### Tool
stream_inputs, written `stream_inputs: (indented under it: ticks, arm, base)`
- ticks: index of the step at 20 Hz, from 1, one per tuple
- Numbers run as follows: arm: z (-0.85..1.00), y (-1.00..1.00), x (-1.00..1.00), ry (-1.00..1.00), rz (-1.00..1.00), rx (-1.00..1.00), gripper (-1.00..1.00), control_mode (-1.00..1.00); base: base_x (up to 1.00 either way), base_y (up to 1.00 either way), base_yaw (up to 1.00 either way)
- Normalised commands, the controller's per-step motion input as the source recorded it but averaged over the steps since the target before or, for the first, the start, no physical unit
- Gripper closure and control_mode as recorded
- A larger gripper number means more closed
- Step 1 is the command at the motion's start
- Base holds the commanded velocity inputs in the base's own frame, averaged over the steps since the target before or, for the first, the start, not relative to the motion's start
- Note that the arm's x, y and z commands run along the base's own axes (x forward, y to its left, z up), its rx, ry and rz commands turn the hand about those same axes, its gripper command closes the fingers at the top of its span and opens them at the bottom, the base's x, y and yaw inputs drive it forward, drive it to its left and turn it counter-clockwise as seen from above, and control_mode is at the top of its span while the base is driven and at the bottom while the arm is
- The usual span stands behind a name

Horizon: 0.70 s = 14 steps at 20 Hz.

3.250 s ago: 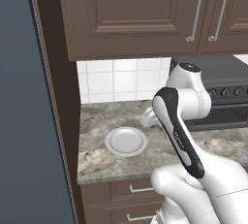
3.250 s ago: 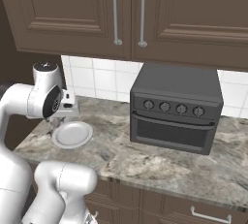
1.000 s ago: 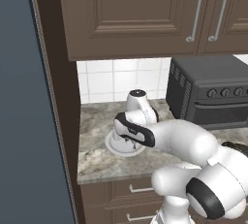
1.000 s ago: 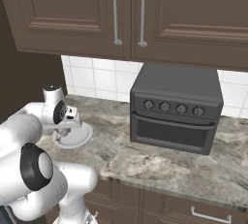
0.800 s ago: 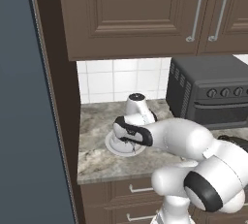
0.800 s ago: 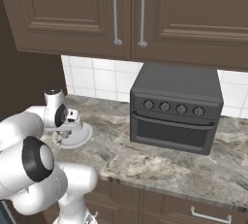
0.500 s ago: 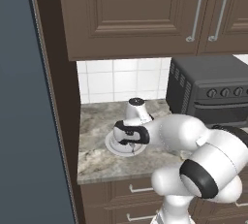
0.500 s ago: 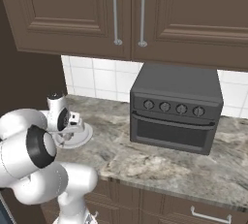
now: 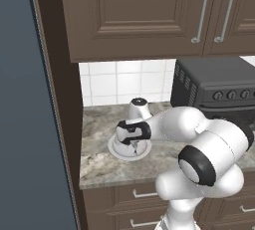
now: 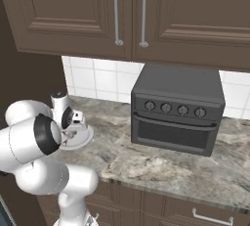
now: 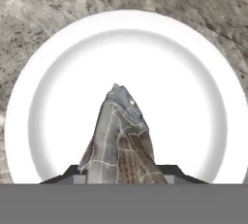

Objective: Take the fish from the oven and place it on the plate on the counter.

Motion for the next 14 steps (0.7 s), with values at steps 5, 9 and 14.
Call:
stream_inputs:
  ticks: [5, 9, 14]
  arm:
    - [0.0, 0.0, 0.02, 0.0, 0.0, 0.0, -1.0, -1.0]
    - [0.0, 0.0, 0.06, 0.0, 0.0, 0.0, -1.0, -1.0]
    - [0.0, 0.0, 0.0, 0.0, 0.0, 0.0, -1.0, -1.0]
  base:
    - [0.0, 0.0, 0.0]
    - [0.0, 0.0, 0.0]
    - [0.0, 0.0, 0.0]
